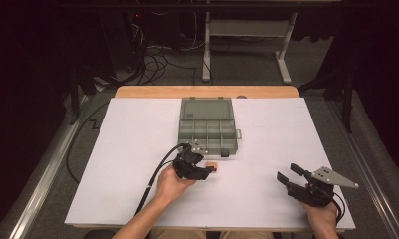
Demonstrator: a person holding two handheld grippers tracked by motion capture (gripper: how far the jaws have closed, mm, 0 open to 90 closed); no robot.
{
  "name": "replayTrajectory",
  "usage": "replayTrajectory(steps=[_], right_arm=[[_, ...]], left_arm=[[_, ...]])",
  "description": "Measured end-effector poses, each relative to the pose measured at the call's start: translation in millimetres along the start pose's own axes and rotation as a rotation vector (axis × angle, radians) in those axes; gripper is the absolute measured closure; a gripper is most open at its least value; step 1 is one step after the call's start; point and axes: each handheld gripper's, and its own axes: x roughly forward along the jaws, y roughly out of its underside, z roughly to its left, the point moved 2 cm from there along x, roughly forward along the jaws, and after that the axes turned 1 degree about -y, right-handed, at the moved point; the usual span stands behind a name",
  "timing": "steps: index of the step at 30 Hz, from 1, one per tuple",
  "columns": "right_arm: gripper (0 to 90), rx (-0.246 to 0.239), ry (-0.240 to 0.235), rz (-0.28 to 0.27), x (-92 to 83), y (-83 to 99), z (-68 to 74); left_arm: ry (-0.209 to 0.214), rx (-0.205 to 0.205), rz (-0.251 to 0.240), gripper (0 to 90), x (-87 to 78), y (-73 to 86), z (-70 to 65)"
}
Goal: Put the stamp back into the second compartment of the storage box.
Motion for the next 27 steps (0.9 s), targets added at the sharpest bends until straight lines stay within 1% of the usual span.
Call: replayTrajectory(steps=[1, 2, 5, 8, 11, 15, 16, 17, 19, 23, 25, 26, 27], right_arm=[[35.8, 0.000, 0.000, 0.000, 0.0, 0.0, 0.0], [35.9, 0.000, 0.001, 0.001, 0.1, 0.0, -0.1], [35.9, 0.001, 0.001, 0.002, 0.3, 0.0, 0.0], [35.9, 0.002, 0.000, 0.002, 0.2, 0.0, 0.0], [36.0, 0.001, -0.001, 0.003, 0.5, 0.0, -0.1], [36.0, 0.002, -0.002, 0.003, 0.5, 0.1, -0.1], [36.0, 0.002, -0.003, 0.003, 0.4, 0.0, -0.3], [36.0, 0.002, -0.003, 0.003, 0.4, 0.0, -0.3], [36.0, 0.002, -0.005, 0.005, 0.7, 0.1, -0.5], [36.0, 0.001, -0.005, 0.006, 1.0, 0.2, -0.5], [36.0, 0.002, -0.004, 0.007, 1.1, 0.2, -0.5], [36.0, 0.002, -0.003, 0.007, 1.1, 0.2, -0.4], [36.0, 0.002, -0.003, 0.007, 1.1, 0.2, -0.4]], left_arm=[[0.000, 0.000, 0.000, 44.5, 0.0, 0.0, 0.0], [0.002, 0.005, 0.016, 44.2, 2.1, -4.3, -1.3], [0.005, 0.013, 0.030, 42.3, 4.2, -8.6, -2.7], [0.014, 0.018, 0.066, 40.5, 8.0, -14.4, -4.3], [0.020, 0.011, 0.095, 39.7, 12.5, -19.1, -5.3], [0.018, 0.003, 0.113, 39.0, 15.8, -20.7, -4.6], [0.017, -0.001, 0.129, 38.9, 18.4, -20.6, -3.6], [0.017, -0.001, 0.129, 38.8, 18.4, -20.6, -3.6], [0.018, -0.008, 0.146, 38.5, 21.3, -20.1, -2.6], [0.022, -0.010, 0.157, 38.5, 24.6, -20.2, -2.9], [0.015, -0.010, 0.166, 38.1, 26.4, -20.8, -4.0], [-0.010, 0.003, 0.178, 37.3, 27.8, -22.5, -5.8], [-0.010, 0.003, 0.178, 36.3, 27.8, -22.5, -5.8]])
